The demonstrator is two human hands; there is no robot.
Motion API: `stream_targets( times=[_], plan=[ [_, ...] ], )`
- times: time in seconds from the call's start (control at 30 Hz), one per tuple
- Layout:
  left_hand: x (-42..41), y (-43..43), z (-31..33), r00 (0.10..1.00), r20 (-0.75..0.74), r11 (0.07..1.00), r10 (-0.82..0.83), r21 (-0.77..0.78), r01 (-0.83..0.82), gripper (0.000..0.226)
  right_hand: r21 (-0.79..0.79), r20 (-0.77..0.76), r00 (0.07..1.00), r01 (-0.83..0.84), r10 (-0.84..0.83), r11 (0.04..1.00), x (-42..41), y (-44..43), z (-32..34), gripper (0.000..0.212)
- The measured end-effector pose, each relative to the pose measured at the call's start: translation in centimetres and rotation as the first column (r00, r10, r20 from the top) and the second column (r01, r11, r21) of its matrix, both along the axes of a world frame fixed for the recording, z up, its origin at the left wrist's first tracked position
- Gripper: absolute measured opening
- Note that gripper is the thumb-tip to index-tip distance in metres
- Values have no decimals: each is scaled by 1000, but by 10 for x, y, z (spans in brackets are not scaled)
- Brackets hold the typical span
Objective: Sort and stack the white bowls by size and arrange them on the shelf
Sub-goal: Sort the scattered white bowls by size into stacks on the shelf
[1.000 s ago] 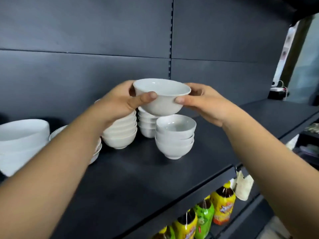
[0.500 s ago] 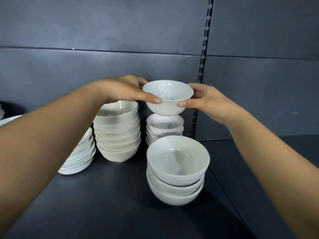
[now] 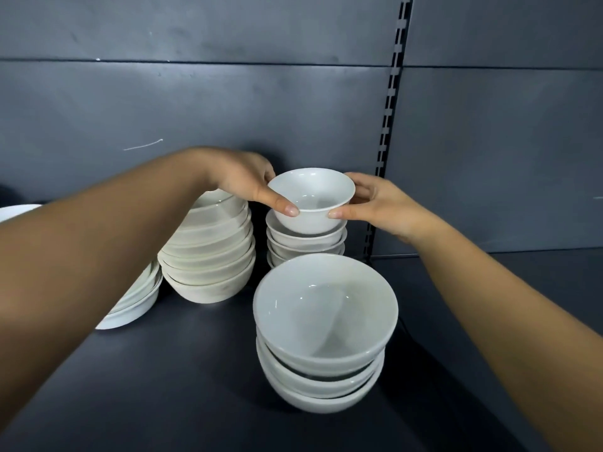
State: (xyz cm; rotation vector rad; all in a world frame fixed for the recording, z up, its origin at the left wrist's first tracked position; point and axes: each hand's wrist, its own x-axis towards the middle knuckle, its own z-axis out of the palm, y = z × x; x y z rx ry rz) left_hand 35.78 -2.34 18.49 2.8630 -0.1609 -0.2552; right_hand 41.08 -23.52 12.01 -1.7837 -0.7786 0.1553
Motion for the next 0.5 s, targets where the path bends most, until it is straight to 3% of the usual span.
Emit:
stream_targets(
  times=[0.2,0.5],
  plan=[
    [8,-2,-5,999,-42,994,23,111,-19,87,-4,-22,1000,-6,6,1000,9,5,-19,49],
    [3,-1,-9,999,-28,994,40,102,-37,86,16,-30,999,-24,24,1000,9,7,-24,44]
  ],
)
